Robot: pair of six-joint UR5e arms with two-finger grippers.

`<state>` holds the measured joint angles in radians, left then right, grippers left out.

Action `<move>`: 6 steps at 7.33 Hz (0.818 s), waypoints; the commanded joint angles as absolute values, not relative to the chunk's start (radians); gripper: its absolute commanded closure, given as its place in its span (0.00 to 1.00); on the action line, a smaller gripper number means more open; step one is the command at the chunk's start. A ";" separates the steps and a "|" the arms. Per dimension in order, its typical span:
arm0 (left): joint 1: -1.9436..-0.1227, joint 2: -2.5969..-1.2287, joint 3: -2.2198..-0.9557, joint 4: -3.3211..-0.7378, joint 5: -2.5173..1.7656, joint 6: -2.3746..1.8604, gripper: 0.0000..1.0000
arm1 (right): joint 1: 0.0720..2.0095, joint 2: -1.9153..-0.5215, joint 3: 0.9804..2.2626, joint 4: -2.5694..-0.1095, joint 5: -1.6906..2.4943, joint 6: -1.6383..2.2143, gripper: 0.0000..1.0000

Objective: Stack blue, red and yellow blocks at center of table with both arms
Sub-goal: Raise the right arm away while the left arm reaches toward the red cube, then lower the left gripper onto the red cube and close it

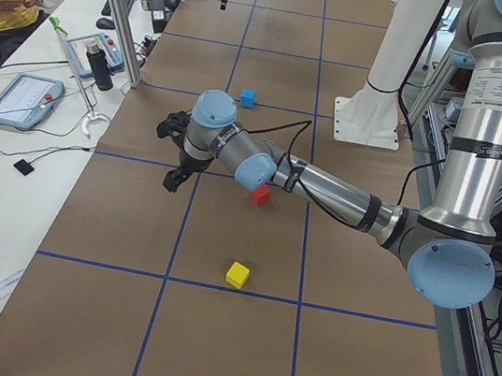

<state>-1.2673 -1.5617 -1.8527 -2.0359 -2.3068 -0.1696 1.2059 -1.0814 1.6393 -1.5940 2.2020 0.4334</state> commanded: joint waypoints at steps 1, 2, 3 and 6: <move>-1.079 -1.500 -1.865 -2.155 -2.268 -0.248 0.00 | 1.392 -1.246 1.655 -1.600 2.308 0.077 0.00; -0.964 -1.477 -1.865 -2.225 -2.196 -0.302 0.00 | 1.466 -1.311 1.654 -1.601 2.330 -0.051 0.00; -0.846 -1.477 -1.864 -2.267 -2.093 -0.393 0.00 | 1.521 -1.378 1.651 -1.595 2.332 -0.155 0.00; -0.697 -1.477 -1.861 -2.267 -1.977 -0.422 0.00 | 1.578 -1.457 1.652 -1.588 2.352 -0.244 0.00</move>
